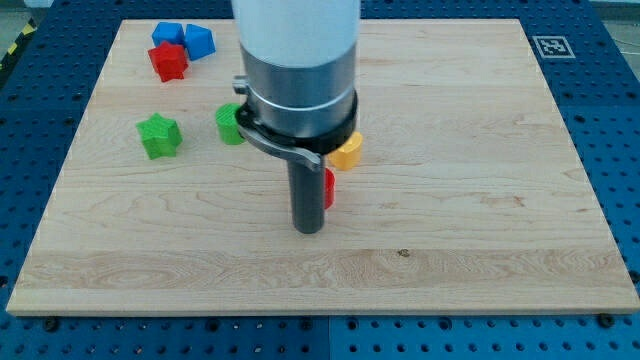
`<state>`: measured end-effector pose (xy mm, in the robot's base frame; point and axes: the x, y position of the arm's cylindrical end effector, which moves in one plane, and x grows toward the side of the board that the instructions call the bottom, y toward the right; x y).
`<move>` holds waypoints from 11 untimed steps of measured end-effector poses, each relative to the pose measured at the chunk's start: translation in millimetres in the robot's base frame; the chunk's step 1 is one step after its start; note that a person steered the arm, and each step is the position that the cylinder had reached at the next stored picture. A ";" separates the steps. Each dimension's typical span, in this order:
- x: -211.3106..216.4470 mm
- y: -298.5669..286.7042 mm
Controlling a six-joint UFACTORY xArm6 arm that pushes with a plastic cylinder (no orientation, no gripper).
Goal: Push the red circle to the bottom right side of the red star
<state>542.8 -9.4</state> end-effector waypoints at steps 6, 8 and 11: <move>-39.0 10.3; -76.3 -8.8; -114.6 -39.9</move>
<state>428.2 -49.3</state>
